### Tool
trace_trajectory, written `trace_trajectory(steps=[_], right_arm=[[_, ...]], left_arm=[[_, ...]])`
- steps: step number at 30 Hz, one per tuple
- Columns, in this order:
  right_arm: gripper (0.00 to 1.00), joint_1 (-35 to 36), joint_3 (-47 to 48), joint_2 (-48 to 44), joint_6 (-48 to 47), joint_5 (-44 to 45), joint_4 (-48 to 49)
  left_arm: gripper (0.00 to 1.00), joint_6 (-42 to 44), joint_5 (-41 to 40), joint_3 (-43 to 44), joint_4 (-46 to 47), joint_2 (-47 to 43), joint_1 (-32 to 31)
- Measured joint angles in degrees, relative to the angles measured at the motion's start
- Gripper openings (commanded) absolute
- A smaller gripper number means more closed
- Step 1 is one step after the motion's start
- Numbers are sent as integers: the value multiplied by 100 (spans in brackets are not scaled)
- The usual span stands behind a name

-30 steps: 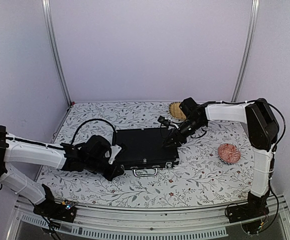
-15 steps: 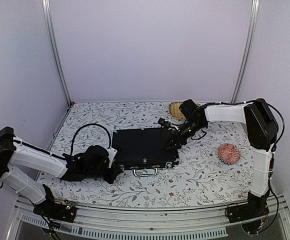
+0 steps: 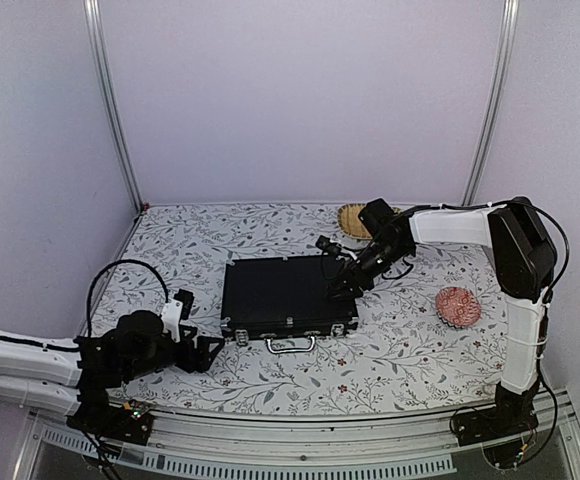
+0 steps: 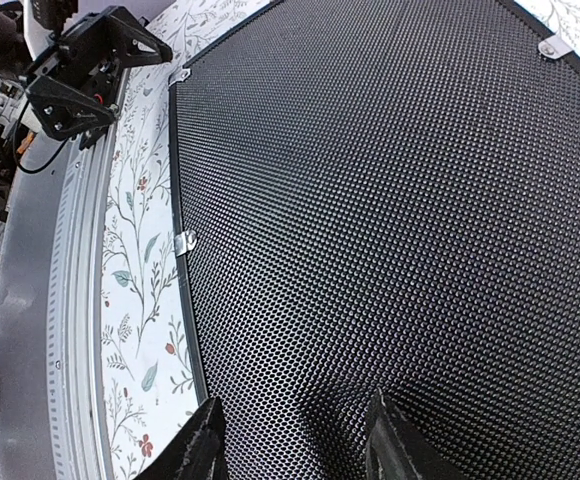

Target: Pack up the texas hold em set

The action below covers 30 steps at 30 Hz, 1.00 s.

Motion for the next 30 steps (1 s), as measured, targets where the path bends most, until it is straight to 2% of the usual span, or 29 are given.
trace_trajectory(steps=[3, 9, 16, 22, 26, 30], right_arm=[[49, 0, 0, 0, -2, -2, 0], [49, 0, 0, 0, -13, -24, -4], [49, 0, -4, 0, -50, -87, -46], [49, 0, -11, 4, -129, -127, -98], [49, 0, -11, 22, -173, -166, -109], [49, 0, -11, 44, -212, -236, -144]], left_arm=[[85, 114, -140, -225, 297, 236, 0], [80, 800, -308, -337, 1475, 1311, 4], [71, 1705, 166, -323, 3091, 2614, 269], [52, 2238, 1005, -297, 4264, 3519, 752], [40, 2428, 1438, -249, 4734, 3954, 979], [37, 2594, 1674, -94, 4900, 4288, 1084]])
